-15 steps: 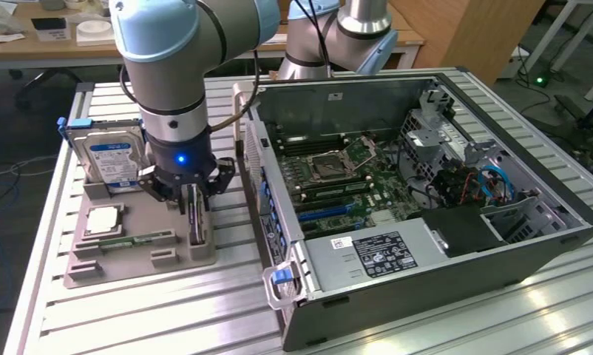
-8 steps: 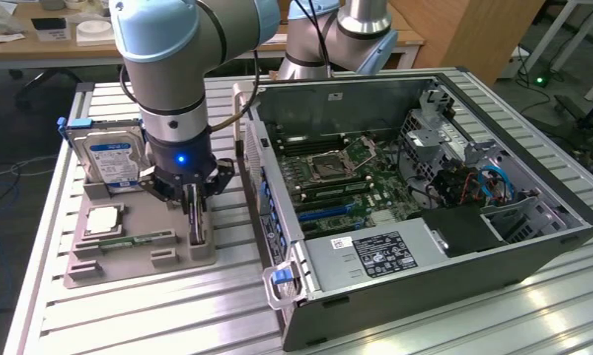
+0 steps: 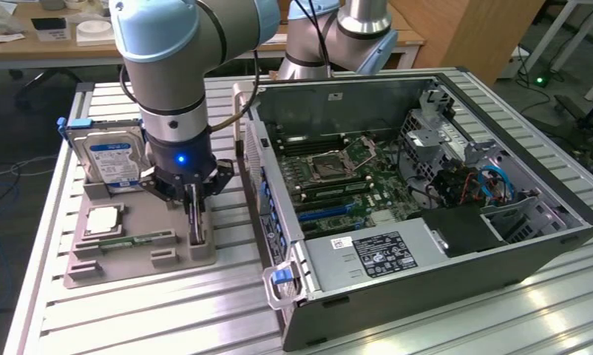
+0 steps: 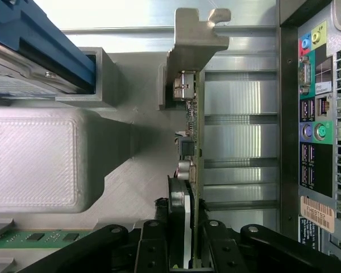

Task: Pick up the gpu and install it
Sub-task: 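Pick up the gpu and move the gpu toward the slot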

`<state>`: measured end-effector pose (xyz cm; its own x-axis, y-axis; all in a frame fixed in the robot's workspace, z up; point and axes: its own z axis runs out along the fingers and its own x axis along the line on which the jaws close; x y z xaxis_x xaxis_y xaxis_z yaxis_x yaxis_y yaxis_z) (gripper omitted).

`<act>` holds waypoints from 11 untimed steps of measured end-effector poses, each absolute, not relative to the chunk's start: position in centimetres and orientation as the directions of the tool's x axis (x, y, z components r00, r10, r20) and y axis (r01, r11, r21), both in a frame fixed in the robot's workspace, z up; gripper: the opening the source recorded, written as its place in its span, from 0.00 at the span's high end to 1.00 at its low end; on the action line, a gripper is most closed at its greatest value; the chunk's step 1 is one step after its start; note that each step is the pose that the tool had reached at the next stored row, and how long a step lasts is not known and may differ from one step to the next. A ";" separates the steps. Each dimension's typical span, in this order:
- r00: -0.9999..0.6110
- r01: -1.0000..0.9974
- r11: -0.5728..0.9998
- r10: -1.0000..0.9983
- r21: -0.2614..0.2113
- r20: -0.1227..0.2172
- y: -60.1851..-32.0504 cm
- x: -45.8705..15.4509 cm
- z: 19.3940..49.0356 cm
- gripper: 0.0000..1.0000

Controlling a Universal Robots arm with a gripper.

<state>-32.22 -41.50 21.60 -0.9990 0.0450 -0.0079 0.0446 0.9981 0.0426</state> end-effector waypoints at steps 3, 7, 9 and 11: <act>-0.999 0.045 0.998 0.045 0.043 -0.008 -41.5 -32.2 21.6 0.72; -0.999 0.045 0.998 0.045 0.043 -0.008 -41.5 -32.2 21.6 0.72; -0.999 0.045 0.998 0.045 0.043 -0.008 -41.5 -32.2 21.6 0.72; -0.999 0.045 0.998 0.045 0.043 -0.009 -41.5 -32.2 21.6 0.72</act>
<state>-32.18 -41.49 21.64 -0.9990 0.0449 -0.0087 0.0445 0.9981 0.0431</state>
